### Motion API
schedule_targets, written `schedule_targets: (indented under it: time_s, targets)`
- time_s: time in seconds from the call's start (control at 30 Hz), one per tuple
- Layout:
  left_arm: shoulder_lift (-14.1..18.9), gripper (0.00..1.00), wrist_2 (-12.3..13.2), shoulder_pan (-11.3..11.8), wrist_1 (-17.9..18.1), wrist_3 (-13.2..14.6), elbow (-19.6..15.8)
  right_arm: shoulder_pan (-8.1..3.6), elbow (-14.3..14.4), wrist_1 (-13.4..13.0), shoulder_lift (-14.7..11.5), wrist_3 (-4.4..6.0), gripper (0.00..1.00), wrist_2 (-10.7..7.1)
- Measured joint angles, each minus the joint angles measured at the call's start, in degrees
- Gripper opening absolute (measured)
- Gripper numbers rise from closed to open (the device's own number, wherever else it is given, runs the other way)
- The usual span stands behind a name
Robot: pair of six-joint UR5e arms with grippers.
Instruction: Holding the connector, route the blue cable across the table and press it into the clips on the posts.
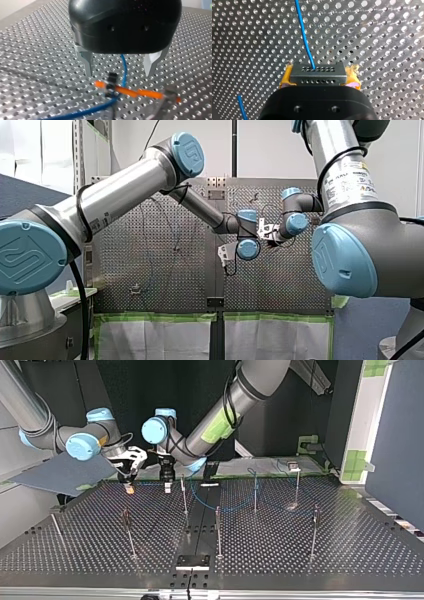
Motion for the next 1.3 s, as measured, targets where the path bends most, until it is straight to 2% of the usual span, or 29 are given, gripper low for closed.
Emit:
schedule_targets:
  time_s: [0.33,0.37,0.4,0.43,0.47,0.5,0.53,0.57,0.6,0.63,0.67,1.03,1.3]
  targets:
    - [-4.46,1.0,0.59,0.07,-4.6,-0.94,4.87,0.0,0.0,0.01,0.0,0.06,0.0,-0.3]
    - [-4.65,0.87,0.52,0.03,-5.0,-0.91,5.26,0.0,0.0,-0.01,0.0,0.07,0.0,-0.3]
    - [-4.78,0.87,0.45,-0.04,-5.4,-0.87,5.65,0.0,0.0,-0.02,0.0,0.07,0.0,-0.29]
    - [-4.89,0.75,0.38,-0.13,-5.86,-0.81,6.16,0.0,0.0,-0.03,0.0,0.07,0.0,-0.28]
    - [-4.95,0.54,0.35,-0.19,-6.14,-0.78,6.55,0.0,0.0,-0.04,0.0,0.07,0.0,-0.28]
    - [-4.98,0.54,0.32,-0.25,-6.35,-0.76,6.96,0.0,-0.01,-0.05,-0.02,0.05,0.0,-0.28]
    - [-5.01,0.36,0.31,-0.3,-6.5,-0.78,7.38,0.0,0.0,-0.06,-0.02,0.03,0.0,-0.27]
    - [-5.02,0.25,0.3,-0.36,-6.63,-0.79,7.83,0.0,-0.01,-0.06,-0.03,0.03,0.0,-0.27]
    - [-5.02,0.25,0.29,-0.39,-6.69,-0.81,8.07,0.0,0.0,-0.06,-0.02,0.03,0.0,-0.27]
    - [-5.02,0.1,0.26,-0.45,-6.74,-0.82,8.3,0.0,0.0,-0.06,-0.02,0.04,0.0,-0.27]
    - [-5.03,0.0,0.21,-0.49,-6.76,-0.85,8.41,0.0,0.0,-0.06,-0.03,0.05,0.0,-0.27]
    - [-4.94,0.0,-2.14,-0.54,-7.71,-2.49,8.63,0.0,-0.14,-0.07,-0.71,0.25,0.0,-0.3]
    - [-2.95,0.0,-4.17,-0.54,-11.01,-3.81,8.61,0.0,-0.87,0.1,-2.7,0.47,0.0,-0.38]
